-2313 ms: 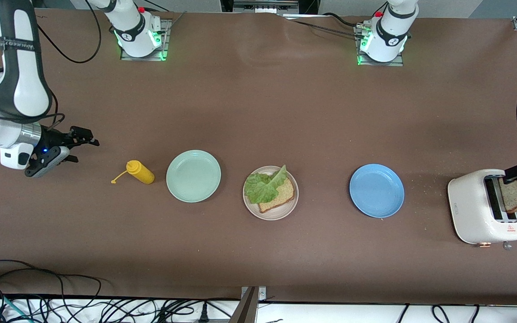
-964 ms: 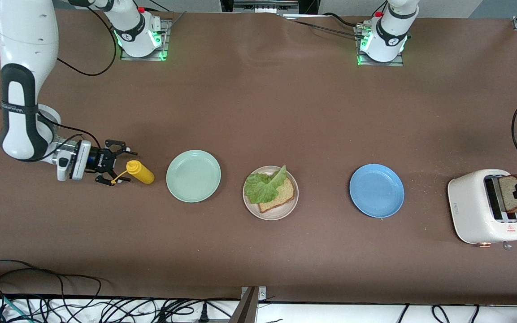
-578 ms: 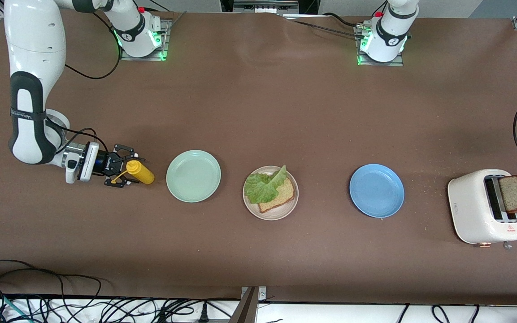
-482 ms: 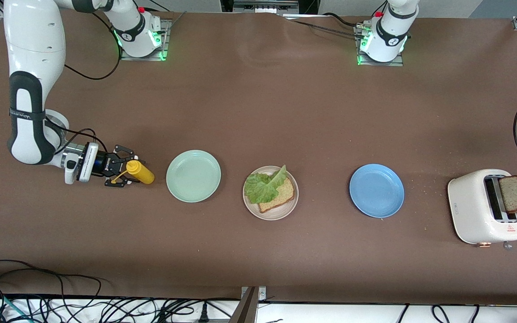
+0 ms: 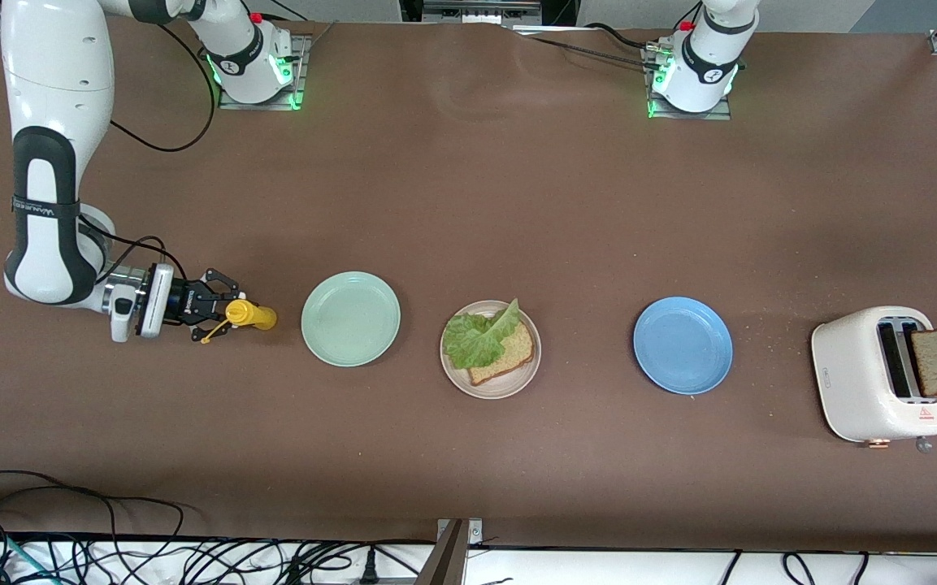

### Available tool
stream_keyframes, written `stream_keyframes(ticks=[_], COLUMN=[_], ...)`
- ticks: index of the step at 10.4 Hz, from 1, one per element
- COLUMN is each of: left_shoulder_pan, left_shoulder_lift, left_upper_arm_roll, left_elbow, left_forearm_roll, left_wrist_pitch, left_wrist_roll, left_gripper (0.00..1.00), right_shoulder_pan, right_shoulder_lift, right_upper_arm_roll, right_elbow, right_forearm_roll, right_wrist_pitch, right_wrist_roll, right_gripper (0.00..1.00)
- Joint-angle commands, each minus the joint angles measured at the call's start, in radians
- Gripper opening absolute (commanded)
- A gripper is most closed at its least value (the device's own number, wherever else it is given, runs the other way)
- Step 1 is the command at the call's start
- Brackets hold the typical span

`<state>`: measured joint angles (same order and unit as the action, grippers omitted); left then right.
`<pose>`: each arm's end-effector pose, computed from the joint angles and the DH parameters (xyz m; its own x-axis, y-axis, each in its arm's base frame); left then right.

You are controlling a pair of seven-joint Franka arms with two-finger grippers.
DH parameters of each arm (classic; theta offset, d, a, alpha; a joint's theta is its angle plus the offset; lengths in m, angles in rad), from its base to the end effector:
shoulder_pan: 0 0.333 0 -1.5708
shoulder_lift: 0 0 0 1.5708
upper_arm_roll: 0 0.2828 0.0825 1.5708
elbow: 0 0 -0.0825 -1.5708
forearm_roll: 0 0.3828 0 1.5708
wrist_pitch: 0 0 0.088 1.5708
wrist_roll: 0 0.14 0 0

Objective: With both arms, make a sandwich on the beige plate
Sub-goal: 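Lift the mustard with the right gripper while the left gripper lifts toast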

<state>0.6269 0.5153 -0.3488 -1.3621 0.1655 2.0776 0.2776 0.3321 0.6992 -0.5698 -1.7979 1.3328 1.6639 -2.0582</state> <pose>0.6698 0.2481 0.3984 0.9749 -0.0075 0.2225 0.0043 -0.9986 -0.0529 0.5949 -0.0038 0.1541 0.3891 0.5077 0.7687 0.9211 -0.2052 -0.3308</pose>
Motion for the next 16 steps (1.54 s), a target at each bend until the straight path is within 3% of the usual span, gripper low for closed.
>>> stream_keyframes(ticks=[1,5,7,9,12,16], left_shoulder_pan=[-0.003,-0.004,-0.006,-0.006,-0.007,-0.018], left_shoulder_lift=[-0.069,-0.124,-0.133,-0.135,-0.140,-0.138], left_upper_arm_roll=[-0.019,-0.047,-0.080,-0.111,-0.148,-0.173], left_elbow=[0.011,0.011,0.009,0.009,0.008,-0.006], left_forearm_roll=[-0.052,-0.084,-0.083,-0.083,-0.083,-0.083], left_wrist_pitch=[-0.076,-0.143,-0.185,-0.197,-0.205,-0.205], left_wrist_roll=[-0.012,-0.098,-0.154,-0.221,-0.308,-0.371], left_gripper=[0.00,0.00,0.00,0.00,0.00,0.00], right_shoulder_pan=[0.001,0.088,0.178,0.305,0.519,0.784], right_shoulder_lift=[-0.015,-0.040,-0.041,-0.041,-0.041,0.005], right_upper_arm_roll=[-0.002,-0.002,-0.007,-0.009,-0.010,0.001], right_elbow=[0.116,0.329,0.406,0.484,0.496,0.496], right_forearm_roll=[-0.125,-0.392,-0.576,-0.816,-1.161,-1.576], right_wrist_pitch=[-0.018,-0.003,0.058,0.120,0.200,0.201], right_wrist_roll=[0.204,0.650,0.839,1.034,1.266,1.677], right_gripper=[0.00,0.00,0.00,0.00,0.00,0.00])
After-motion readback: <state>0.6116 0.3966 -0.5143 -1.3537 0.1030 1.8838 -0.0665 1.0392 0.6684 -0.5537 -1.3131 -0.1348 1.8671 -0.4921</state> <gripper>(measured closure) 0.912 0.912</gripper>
